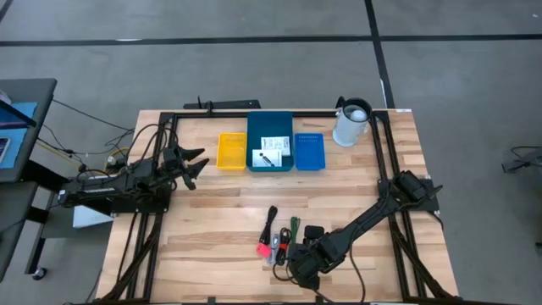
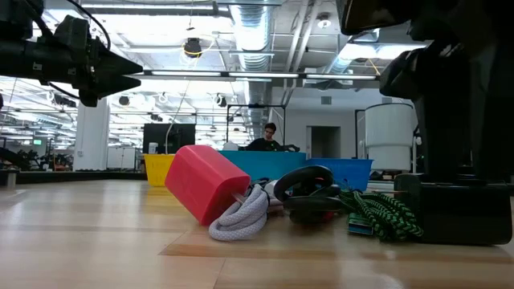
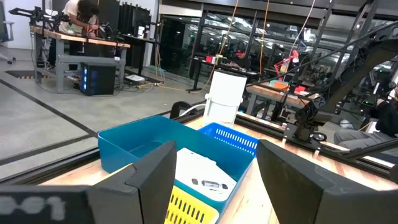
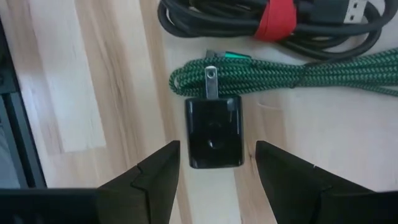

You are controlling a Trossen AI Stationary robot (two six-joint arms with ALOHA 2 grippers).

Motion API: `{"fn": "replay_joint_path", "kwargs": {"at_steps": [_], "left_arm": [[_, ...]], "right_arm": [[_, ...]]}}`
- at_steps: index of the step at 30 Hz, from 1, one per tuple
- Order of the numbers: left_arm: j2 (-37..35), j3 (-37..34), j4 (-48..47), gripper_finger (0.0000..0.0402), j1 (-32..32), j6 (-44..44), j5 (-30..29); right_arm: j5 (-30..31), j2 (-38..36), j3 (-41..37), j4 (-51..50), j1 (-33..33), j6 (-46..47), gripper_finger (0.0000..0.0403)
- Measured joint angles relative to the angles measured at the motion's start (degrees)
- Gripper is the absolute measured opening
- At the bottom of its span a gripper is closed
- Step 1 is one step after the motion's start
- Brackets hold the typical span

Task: Pick and place items into bin
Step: Put the black charger adapter into the blue bin

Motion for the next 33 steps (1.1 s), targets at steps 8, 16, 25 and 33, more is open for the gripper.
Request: {"fn": "replay_joint_path", "kwargs": {"at_steps": [8, 16, 25, 33], "left_arm": [[0.00, 0.00, -0.01, 0.0212, 0.00, 0.01, 0.01], [0.00, 0.01, -0.01, 0.0212, 0.00, 0.00, 0.01], [0.00, 0.02, 0.00, 0.0212, 0.01, 0.00, 0.01], [0.00, 0.00, -0.02, 0.0212, 0.00, 0.00, 0.01]], "right_arm": [[0.34, 0.00, 0.00, 0.49, 0.00, -0.44, 0.0205], [0.11, 0.38, 0.00, 1.40, 0.00, -0.55, 0.0205], [0.03, 2.71, -0.15, 2.20, -0.37, -0.96, 0.0205], [0.94, 2.78, -0.02, 2.51, -0.42, -1.10, 0.0199]]}}
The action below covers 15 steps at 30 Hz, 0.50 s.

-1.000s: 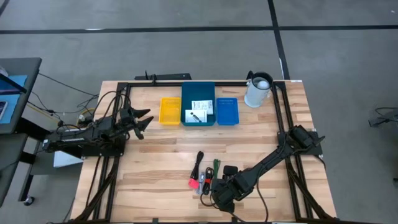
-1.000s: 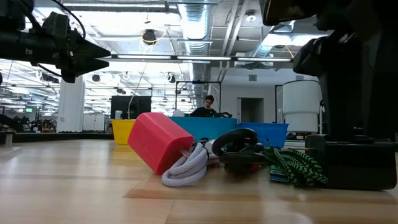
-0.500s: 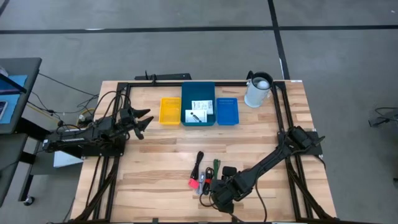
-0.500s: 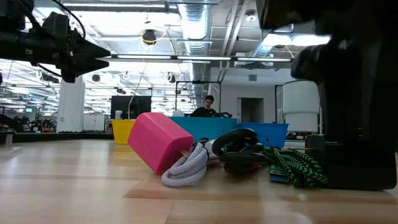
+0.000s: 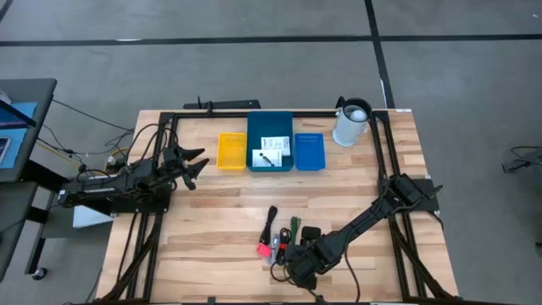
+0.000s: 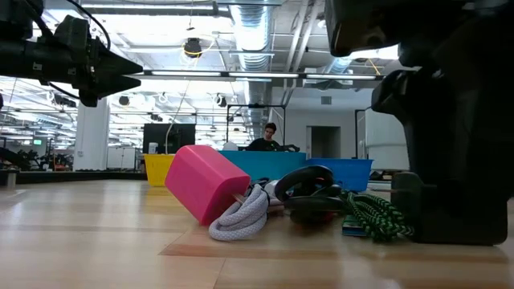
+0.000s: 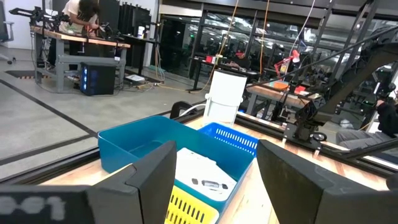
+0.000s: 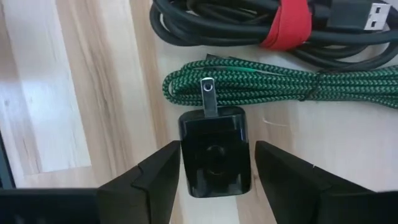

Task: Pick and place items into bin
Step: Put the black charger adapter into the blue bin

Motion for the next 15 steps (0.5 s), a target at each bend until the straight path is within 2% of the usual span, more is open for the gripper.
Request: {"fn": "replay_joint_path", "kwargs": {"at_steps": [9, 15], "left_arm": [[0.00, 0.00, 0.01, 0.0212, 0.01, 0.01, 0.00], [0.00, 0.02, 0.02, 0.0212, 0.01, 0.02, 0.00]], "right_arm": [[0.01, 0.00, 0.02, -0.64, 0.00, 0.63, 0.0150], [-0.20, -0.02, 0.10, -0.77, -0.02, 1.20, 0.0166]]}}
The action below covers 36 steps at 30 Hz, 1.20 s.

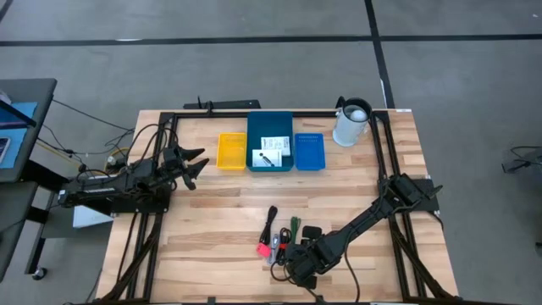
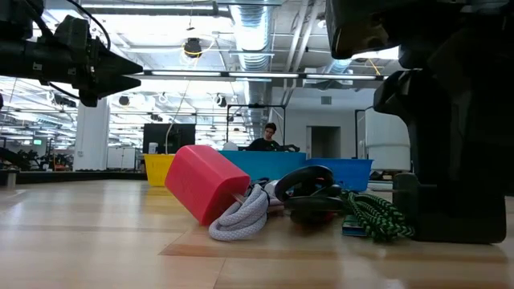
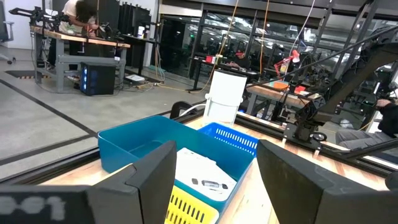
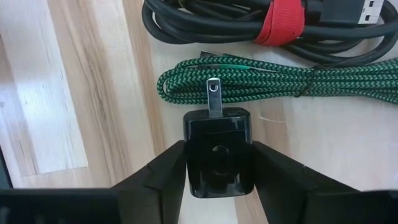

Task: Pick and place items into bin
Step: Put the black charger adapter into the blue bin

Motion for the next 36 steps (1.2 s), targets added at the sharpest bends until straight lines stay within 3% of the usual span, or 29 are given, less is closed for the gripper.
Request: {"fn": "replay_joint_path", "kwargs": {"at_steps": [4, 12, 19, 27, 36], "left_arm": [[0.00, -0.01, -0.02, 0.0212, 0.00, -0.02, 0.00], [0.00, -0.01, -0.02, 0.0212, -0.01, -0.01, 0.00], [0.00, -0.02, 0.00, 0.0212, -0.02, 0.00, 0.00], [0.00, -0.02, -0.02, 0.0212, 0.00, -0.01, 0.00], [0.00, -0.01, -0.01, 0.0212, -0.01, -0.02, 0.00]], "right_arm": [[-0.18, 0.00, 1.47, -1.99, 0.07, 0.36, 0.0172], [0.11, 0.00, 4.95, -8.13, 0.07, 0.36, 0.0135], [0.72, 0.00, 7.43, -12.07, 0.07, 0.39, 0.0149], [6.08, -0.02, 11.97, -22.74, -0.29, -0.12, 0.0131], [12.71, -0.04, 16.28, -34.89, -4.28, -4.85, 0.0146]]}}
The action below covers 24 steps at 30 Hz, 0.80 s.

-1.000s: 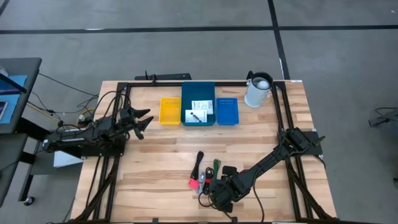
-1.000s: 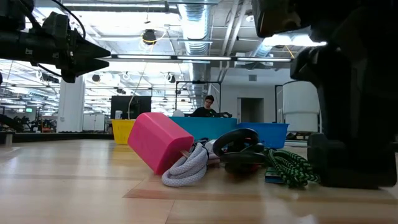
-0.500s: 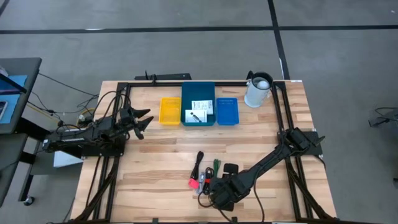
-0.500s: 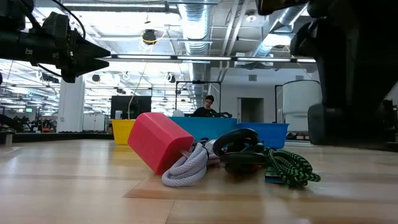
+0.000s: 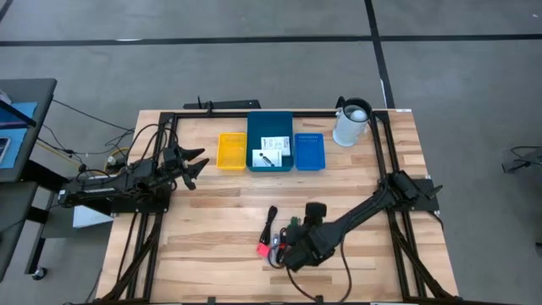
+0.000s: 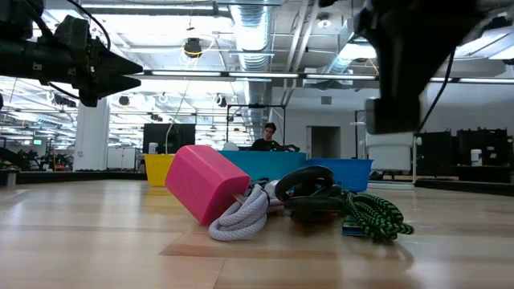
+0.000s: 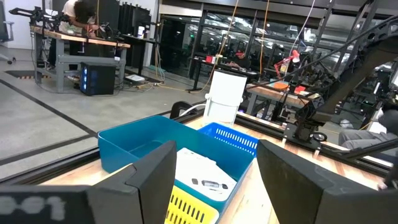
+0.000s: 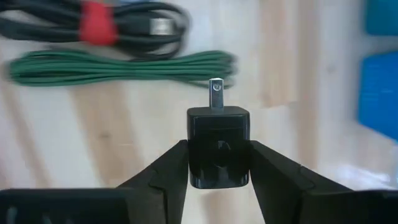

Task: Pick and place items into bin
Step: Put the black charger adapter into the blue bin

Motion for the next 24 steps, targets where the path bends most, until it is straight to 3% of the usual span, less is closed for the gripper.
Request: {"fn": "replay_joint_path", "kwargs": {"at_steps": [10, 24], "left_arm": [[0.00, -0.01, -0.01, 0.0212, 0.01, 0.00, 0.00], [0.00, 0.01, 0.00, 0.0212, 0.01, 0.00, 0.00]], "right_arm": [[5.69, -0.04, 7.86, -10.86, -7.40, -9.99, 0.0134], [7.05, -8.04, 10.20, -10.94, -22.82, -22.73, 0.0134]]}}
